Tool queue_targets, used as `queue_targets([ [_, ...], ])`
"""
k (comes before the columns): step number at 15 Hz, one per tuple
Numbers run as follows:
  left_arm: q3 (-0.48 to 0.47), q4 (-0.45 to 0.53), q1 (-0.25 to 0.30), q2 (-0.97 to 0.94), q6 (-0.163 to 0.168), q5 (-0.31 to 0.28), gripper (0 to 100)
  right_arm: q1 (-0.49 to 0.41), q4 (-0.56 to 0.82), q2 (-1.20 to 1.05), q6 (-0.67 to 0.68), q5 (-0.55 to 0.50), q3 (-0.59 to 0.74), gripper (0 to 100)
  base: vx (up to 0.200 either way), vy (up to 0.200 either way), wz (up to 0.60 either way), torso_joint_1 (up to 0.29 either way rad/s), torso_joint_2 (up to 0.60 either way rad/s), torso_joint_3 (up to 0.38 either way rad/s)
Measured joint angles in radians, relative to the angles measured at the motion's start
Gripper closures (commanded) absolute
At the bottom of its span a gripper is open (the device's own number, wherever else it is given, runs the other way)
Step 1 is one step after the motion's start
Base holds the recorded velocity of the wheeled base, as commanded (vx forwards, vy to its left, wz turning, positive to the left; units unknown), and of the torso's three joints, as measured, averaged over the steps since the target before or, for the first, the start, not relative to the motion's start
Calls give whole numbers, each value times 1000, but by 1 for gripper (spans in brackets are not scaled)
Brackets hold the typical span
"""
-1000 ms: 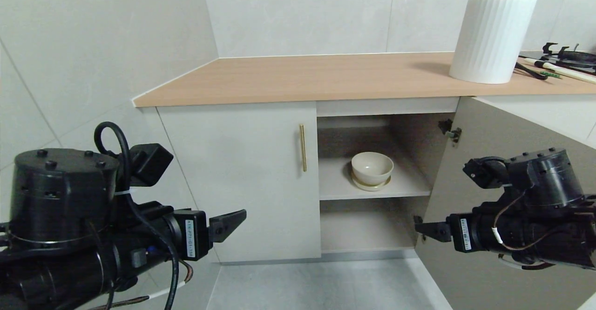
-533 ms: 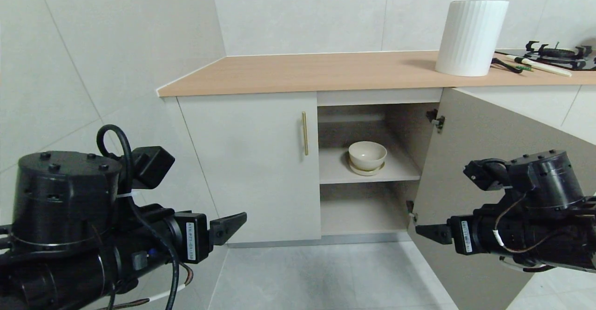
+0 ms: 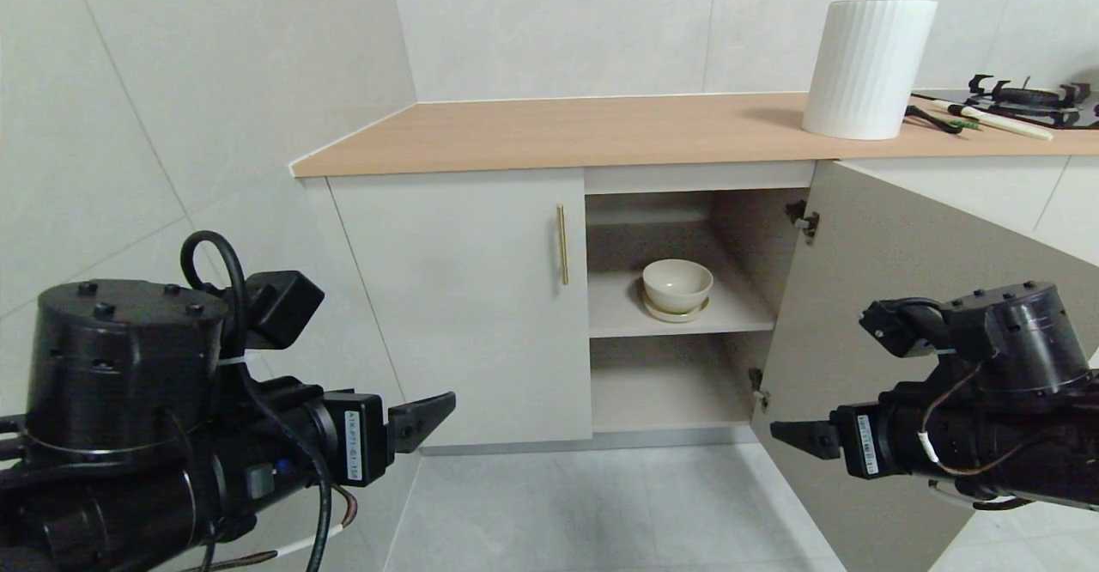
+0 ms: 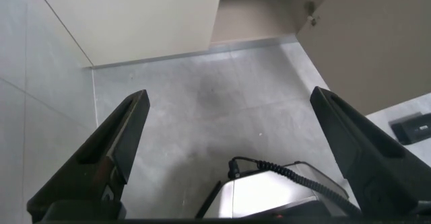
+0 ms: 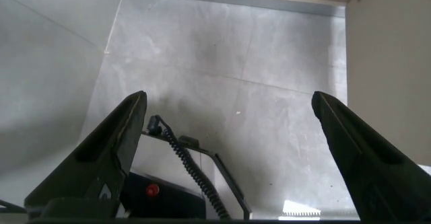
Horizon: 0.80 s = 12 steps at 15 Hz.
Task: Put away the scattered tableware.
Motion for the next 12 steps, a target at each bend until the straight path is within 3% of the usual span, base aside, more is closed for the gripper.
queue_targets([
  [5, -2, 0, 0, 2, 0, 0, 0, 13, 28, -54, 0, 0, 26, 0, 0, 0, 0, 0, 0, 0],
  [12, -2, -1, -1, 14, 0, 2, 0, 8, 68, -117, 0, 0, 71, 0, 0, -200, 0, 3, 0, 3],
])
